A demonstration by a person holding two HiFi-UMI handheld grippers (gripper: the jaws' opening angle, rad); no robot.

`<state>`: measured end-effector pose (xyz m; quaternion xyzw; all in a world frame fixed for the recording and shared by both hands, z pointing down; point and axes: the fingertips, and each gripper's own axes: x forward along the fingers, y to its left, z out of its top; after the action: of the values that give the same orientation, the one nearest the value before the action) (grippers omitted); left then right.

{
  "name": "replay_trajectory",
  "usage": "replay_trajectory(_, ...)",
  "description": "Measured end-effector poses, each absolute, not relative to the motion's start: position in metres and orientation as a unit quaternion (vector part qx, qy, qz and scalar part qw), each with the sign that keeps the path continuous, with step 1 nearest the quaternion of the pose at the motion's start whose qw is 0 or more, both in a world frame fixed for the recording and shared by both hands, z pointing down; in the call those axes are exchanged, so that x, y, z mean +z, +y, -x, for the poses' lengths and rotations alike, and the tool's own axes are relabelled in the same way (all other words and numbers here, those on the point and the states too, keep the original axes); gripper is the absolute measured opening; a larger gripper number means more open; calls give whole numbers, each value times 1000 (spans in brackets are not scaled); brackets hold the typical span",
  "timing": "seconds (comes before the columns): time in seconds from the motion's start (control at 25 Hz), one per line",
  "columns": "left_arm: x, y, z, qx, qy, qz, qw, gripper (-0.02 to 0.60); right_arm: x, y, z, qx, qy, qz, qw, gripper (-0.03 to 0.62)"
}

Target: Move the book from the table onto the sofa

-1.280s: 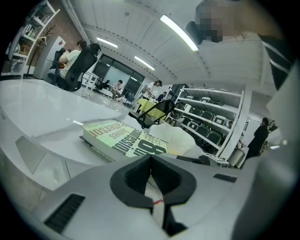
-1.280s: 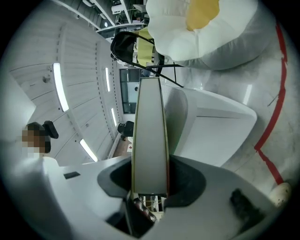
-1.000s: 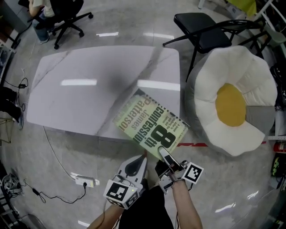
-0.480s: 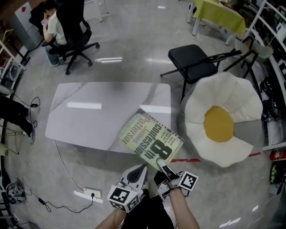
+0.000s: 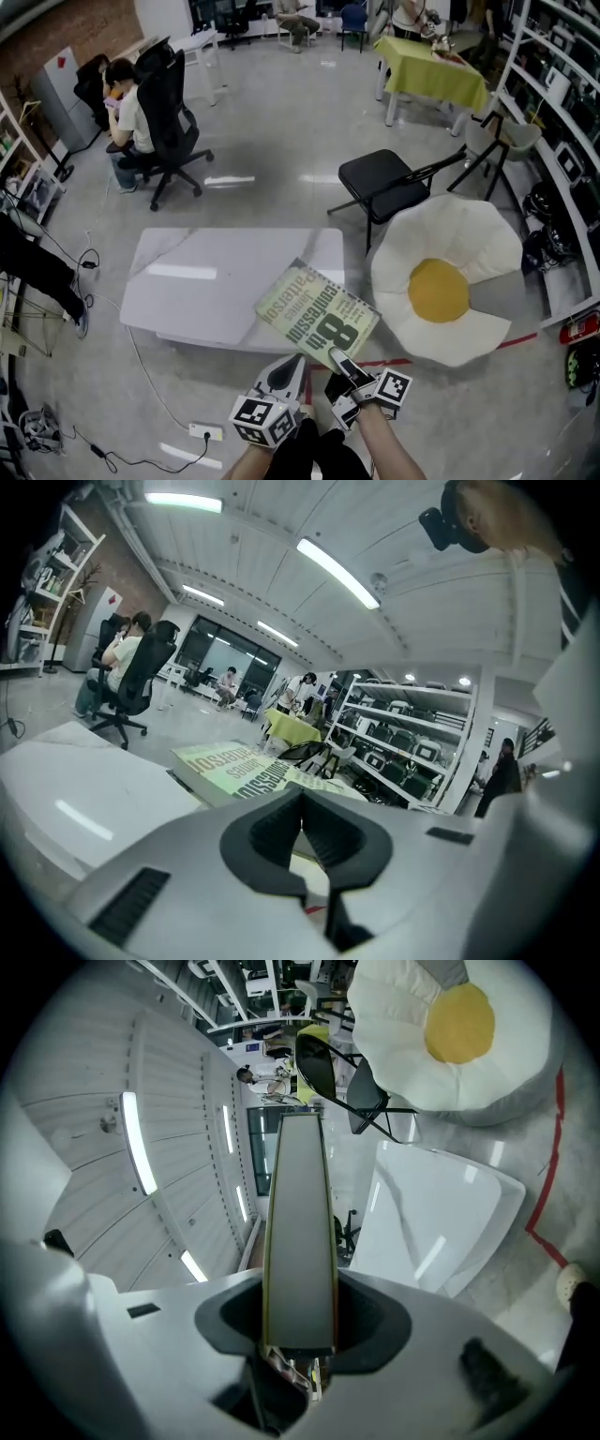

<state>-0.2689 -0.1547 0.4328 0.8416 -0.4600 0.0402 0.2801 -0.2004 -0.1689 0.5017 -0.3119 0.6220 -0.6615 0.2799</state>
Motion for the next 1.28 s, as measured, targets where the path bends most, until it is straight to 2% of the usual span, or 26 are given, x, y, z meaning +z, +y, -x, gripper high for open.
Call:
replay_trajectory(0.48,348,-110,228,34,-423,-874,236,11,417,-124,151,-636,619,342,309,169)
replay_trajectory(1.28,341,-86,137,43,-320,-916,239,9,399,-76,60,-592,587,410,369,169)
